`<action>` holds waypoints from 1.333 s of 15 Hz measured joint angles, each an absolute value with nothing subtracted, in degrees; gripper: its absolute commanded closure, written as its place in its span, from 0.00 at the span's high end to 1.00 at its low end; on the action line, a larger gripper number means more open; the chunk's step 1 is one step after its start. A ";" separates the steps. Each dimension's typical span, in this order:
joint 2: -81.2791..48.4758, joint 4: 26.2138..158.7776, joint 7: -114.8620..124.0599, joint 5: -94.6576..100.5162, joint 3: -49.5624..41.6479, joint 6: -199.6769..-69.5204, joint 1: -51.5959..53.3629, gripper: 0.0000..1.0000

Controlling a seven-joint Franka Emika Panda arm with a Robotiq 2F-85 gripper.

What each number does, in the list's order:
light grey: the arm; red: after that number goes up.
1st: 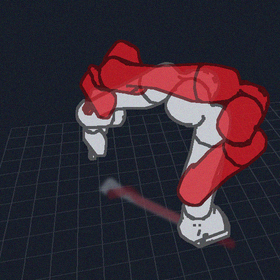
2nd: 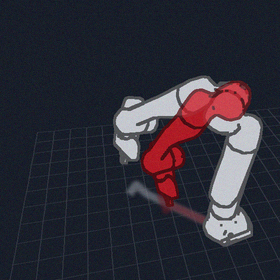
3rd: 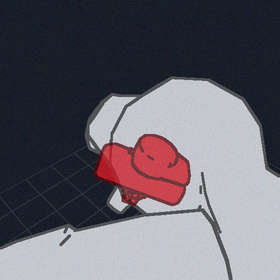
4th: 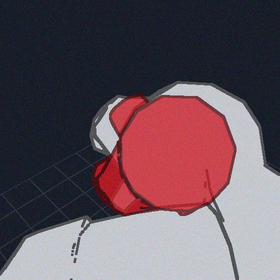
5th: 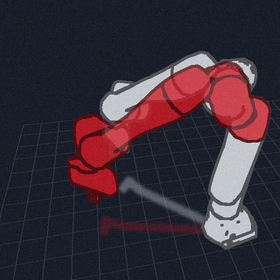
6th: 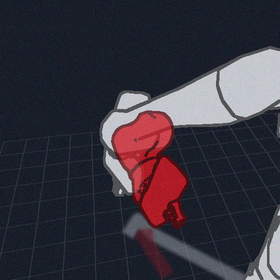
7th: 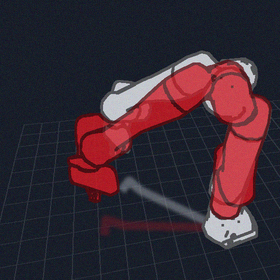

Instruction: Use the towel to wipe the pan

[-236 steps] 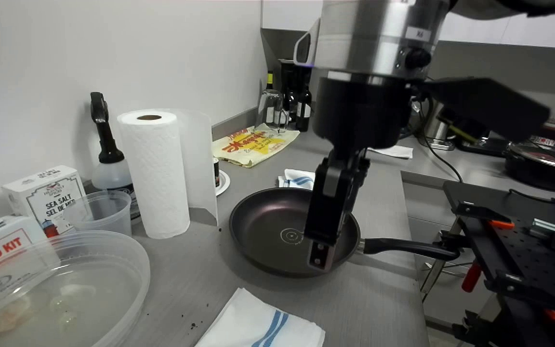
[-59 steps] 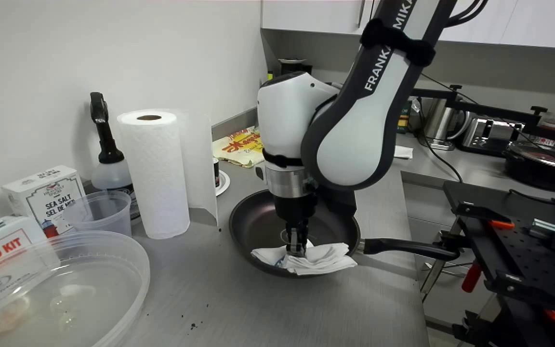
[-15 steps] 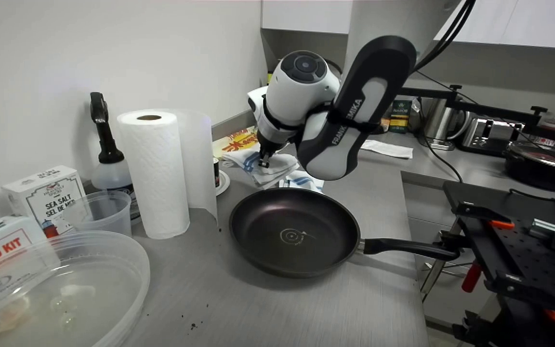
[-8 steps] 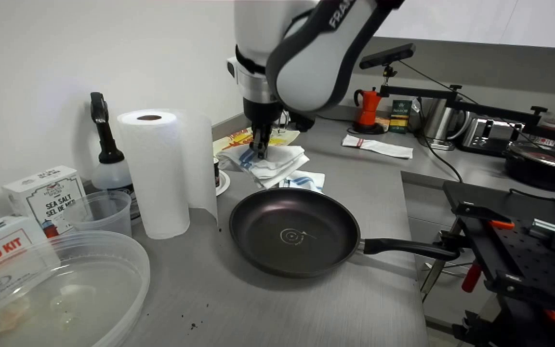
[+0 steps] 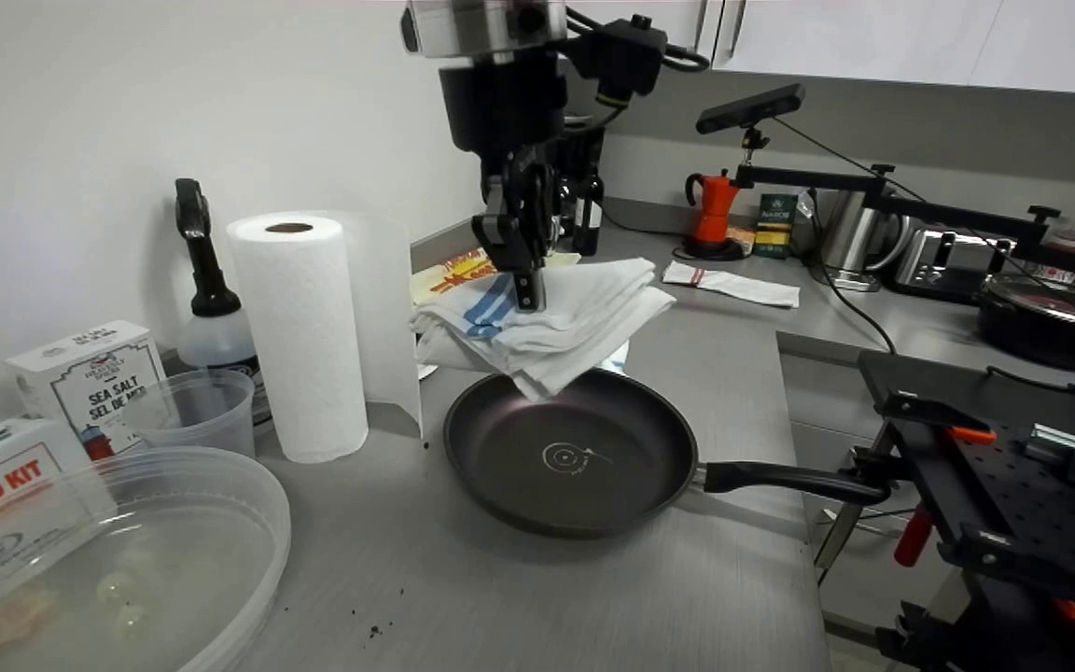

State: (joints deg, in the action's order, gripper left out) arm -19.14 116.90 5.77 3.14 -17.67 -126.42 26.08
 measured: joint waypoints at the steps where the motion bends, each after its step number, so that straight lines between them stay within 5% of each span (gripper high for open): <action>1: -18.17 116.97 7.85 1.27 -13.40 -124.87 23.82 0.03; 9: -21.02 119.27 19.42 -8.62 5.89 -132.47 18.98 0.03; 20: -38.84 118.62 22.73 -7.01 3.35 -154.44 19.70 0.03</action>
